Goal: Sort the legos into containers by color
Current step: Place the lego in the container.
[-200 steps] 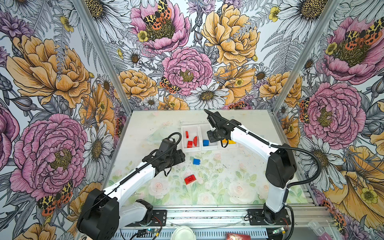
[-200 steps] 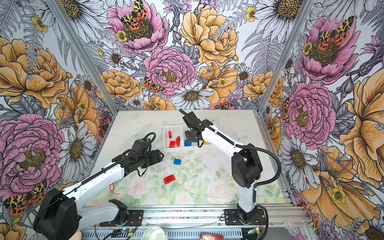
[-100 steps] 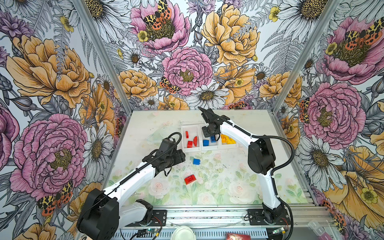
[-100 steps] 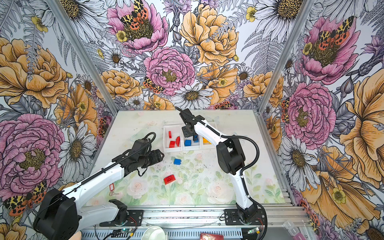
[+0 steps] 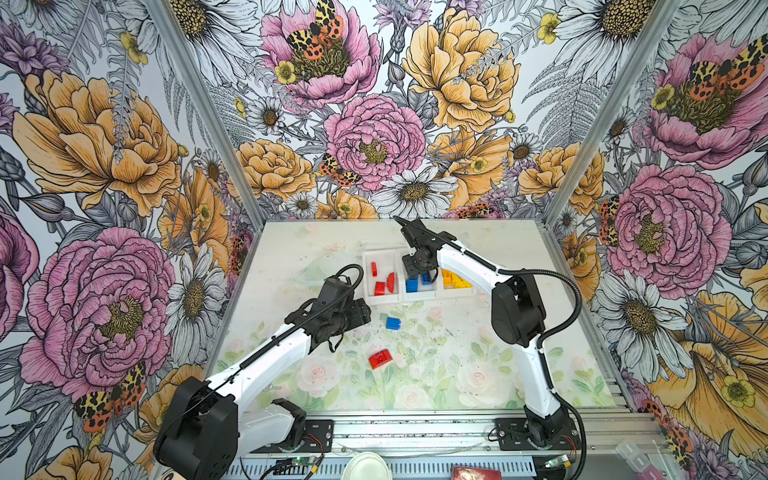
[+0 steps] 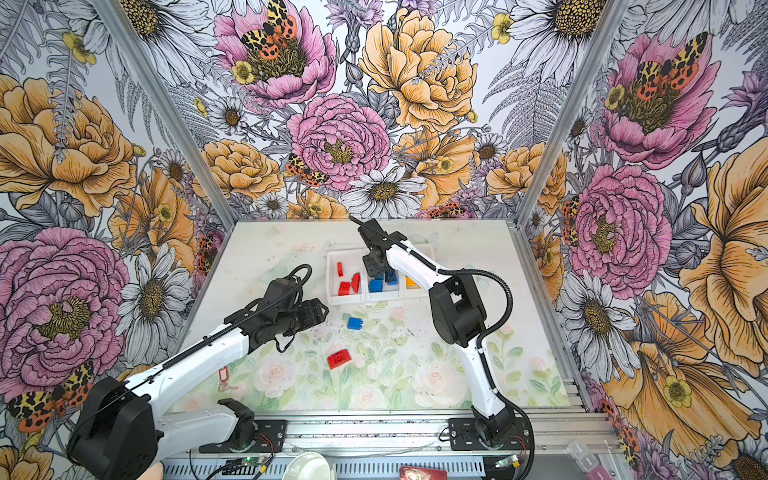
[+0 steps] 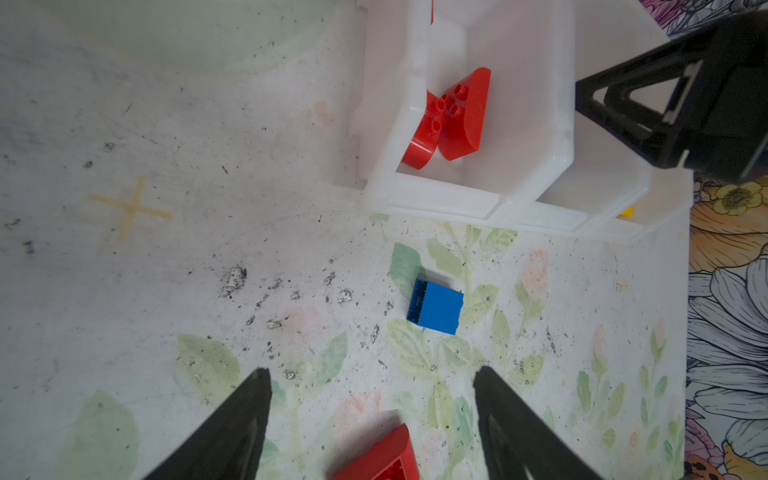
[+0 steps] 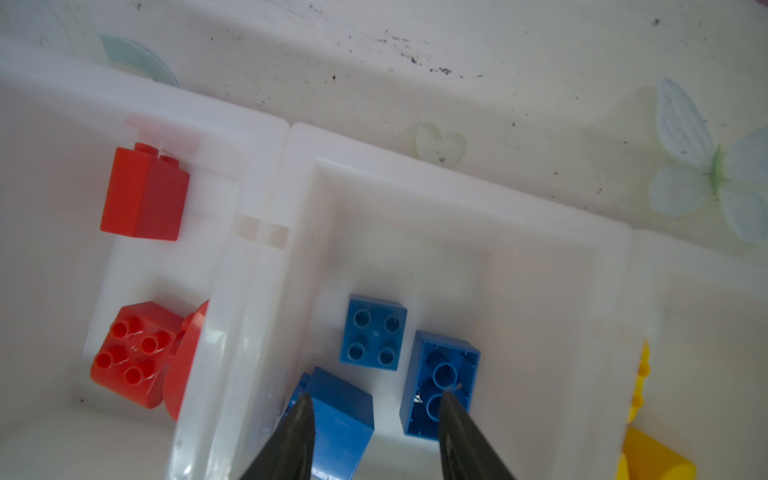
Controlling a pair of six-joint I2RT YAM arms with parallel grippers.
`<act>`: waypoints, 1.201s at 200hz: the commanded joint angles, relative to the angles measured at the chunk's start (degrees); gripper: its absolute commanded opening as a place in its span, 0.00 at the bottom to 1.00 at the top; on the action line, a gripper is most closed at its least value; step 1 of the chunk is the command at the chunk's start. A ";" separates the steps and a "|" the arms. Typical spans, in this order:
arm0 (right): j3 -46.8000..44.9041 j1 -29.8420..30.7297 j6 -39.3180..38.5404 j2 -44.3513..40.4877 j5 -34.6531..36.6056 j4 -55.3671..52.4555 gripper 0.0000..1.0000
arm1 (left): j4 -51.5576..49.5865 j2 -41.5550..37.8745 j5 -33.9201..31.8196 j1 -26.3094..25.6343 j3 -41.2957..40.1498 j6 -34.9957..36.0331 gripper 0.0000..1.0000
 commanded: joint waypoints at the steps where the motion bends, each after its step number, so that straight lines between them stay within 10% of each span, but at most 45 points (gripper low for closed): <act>1: 1.14 -0.39 -0.04 -0.90 -0.61 0.09 0.51 | 1.41 0.36 -1.11 -0.45 1.59 -0.84 0.78; 149: -8.10 2.39 -2.25 -11.05 -2.67 0.26 0.55 | 1.43 -1.35 -1.52 -0.36 -0.12 -1.11 0.79; 240: -23.34 7.27 -10.93 -20.74 -8.97 1.05 0.76 | 0.26 -7.11 0.28 4.89 -3.49 -0.58 0.79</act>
